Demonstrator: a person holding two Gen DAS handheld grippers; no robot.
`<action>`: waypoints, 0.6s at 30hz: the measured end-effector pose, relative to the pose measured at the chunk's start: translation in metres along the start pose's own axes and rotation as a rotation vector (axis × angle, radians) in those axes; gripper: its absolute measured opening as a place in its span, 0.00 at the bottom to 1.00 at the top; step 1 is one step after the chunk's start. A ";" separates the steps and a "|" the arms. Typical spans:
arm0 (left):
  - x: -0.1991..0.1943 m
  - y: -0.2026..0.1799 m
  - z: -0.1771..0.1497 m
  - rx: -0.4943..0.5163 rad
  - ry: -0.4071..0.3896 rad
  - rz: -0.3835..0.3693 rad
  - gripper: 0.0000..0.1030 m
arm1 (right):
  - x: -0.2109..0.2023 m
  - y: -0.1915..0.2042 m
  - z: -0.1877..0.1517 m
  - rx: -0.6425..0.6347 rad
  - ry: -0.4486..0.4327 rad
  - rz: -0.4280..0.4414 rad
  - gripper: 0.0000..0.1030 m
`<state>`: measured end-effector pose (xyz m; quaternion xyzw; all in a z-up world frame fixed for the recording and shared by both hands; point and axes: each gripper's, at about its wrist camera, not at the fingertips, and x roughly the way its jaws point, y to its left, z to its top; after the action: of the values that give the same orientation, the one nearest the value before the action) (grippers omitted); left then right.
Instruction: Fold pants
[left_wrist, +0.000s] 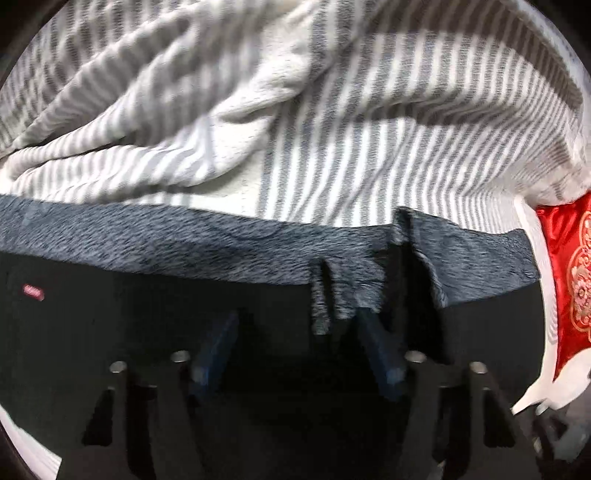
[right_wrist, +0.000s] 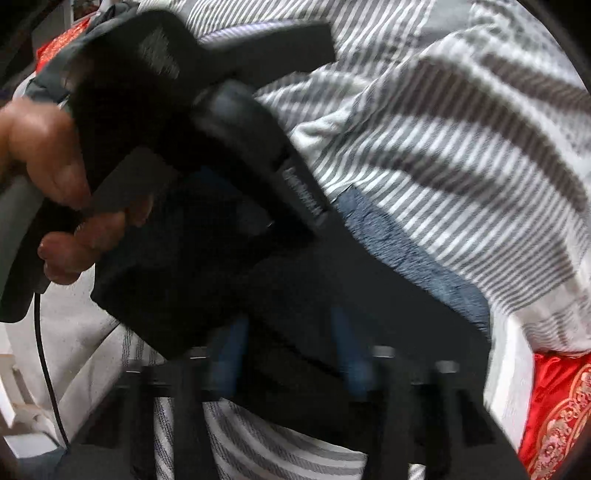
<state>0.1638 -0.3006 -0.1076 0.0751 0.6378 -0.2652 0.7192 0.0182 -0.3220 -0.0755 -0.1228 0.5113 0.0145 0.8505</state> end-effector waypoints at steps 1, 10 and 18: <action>0.001 -0.004 0.001 0.010 0.003 -0.025 0.45 | -0.003 -0.002 0.001 0.004 -0.013 -0.006 0.11; -0.010 -0.011 0.005 0.037 -0.032 -0.033 0.30 | -0.045 -0.019 0.004 0.040 -0.076 0.067 0.07; -0.006 -0.002 -0.006 0.014 -0.044 -0.001 0.30 | -0.021 0.011 -0.021 -0.045 0.022 0.074 0.09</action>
<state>0.1575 -0.2980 -0.1029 0.0739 0.6199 -0.2718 0.7324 -0.0118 -0.3134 -0.0686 -0.1229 0.5243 0.0559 0.8407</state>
